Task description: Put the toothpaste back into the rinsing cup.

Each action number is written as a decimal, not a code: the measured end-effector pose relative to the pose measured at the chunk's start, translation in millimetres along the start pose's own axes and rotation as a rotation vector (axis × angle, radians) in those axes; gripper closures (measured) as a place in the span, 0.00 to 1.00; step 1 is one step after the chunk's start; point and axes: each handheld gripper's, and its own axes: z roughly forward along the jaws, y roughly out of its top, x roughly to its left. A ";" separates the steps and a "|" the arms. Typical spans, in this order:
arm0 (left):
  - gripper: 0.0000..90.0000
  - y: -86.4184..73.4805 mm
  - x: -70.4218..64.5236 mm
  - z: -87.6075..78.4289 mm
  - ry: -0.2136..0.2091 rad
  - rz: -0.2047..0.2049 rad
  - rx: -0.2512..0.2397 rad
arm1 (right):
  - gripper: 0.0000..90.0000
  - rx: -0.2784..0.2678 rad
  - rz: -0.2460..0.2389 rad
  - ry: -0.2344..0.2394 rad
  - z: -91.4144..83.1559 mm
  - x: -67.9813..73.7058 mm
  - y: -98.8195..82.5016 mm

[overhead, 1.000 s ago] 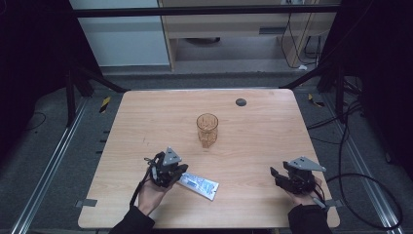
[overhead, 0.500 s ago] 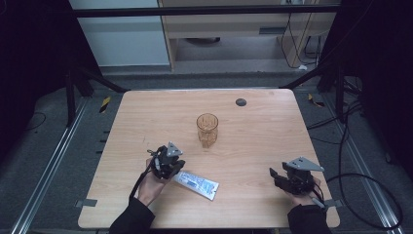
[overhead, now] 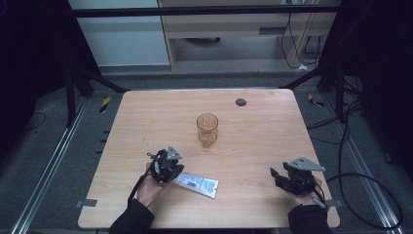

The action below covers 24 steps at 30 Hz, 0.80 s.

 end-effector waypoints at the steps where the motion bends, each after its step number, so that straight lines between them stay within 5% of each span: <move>1: 0.99 0.0 0.0 0.0 0.000 0.000 0.000 | 0.49 0.000 0.000 0.000 0.0 0.0 0.0; 24: 0.99 -25.4 -14.2 -20.5 -0.023 0.006 0.051 | 0.49 0.007 0.015 -0.003 -1.1 -2.6 -1.4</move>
